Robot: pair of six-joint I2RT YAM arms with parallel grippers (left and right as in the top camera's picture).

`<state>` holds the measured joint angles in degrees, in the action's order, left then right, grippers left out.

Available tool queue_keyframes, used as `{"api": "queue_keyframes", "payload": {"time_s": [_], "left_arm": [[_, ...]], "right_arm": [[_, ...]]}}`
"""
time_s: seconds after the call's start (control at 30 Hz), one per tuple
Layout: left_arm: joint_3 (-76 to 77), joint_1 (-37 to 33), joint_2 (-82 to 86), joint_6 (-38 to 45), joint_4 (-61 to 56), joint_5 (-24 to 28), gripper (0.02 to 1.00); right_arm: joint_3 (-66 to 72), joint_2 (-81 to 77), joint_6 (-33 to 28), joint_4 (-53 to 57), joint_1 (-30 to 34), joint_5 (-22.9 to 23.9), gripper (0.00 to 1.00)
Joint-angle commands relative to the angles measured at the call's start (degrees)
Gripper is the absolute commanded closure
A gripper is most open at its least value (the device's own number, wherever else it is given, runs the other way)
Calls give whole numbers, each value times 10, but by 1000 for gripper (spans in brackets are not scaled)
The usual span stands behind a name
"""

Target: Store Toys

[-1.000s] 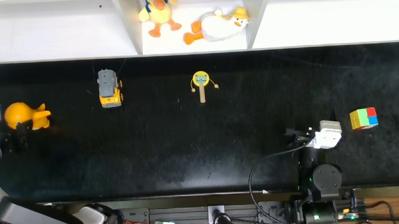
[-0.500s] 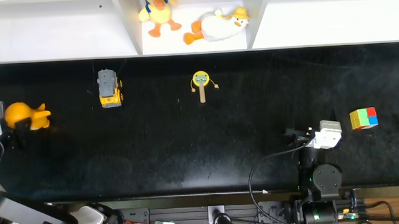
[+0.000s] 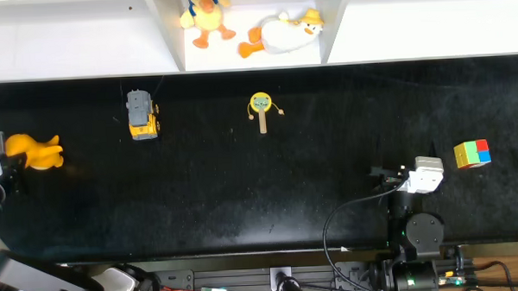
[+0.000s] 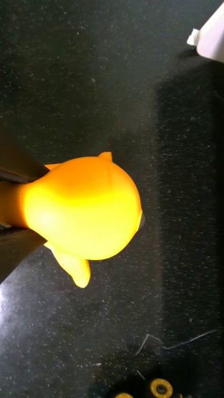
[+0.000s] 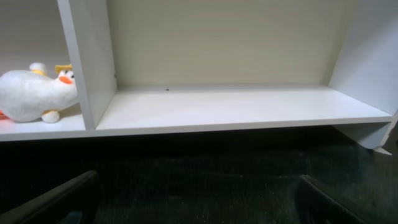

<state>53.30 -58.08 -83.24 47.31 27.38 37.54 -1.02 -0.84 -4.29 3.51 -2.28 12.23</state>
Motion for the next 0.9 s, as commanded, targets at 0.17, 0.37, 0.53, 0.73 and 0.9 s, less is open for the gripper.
{"api": "queue_keyframes", "payload": {"time_s": [0.17, 0.37, 0.53, 0.73, 0.9], "left_arm": [[14, 15, 108, -91, -38, 56, 844], [14, 54, 119, -179, -124, 52, 844], [14, 88, 114, -247, -200, 35, 838], [16, 122, 77, -292, -276, 5, 825], [31, 132, 30, -301, -303, -4, 822]], "right_arm": [[7, 6, 0, -3, -3, 2, 5], [7, 6, 0, -3, -3, 2, 7], [7, 6, 0, -3, -3, 2, 5], [7, 6, 0, -3, -3, 2, 5], [7, 6, 0, -3, -3, 2, 5]]}}
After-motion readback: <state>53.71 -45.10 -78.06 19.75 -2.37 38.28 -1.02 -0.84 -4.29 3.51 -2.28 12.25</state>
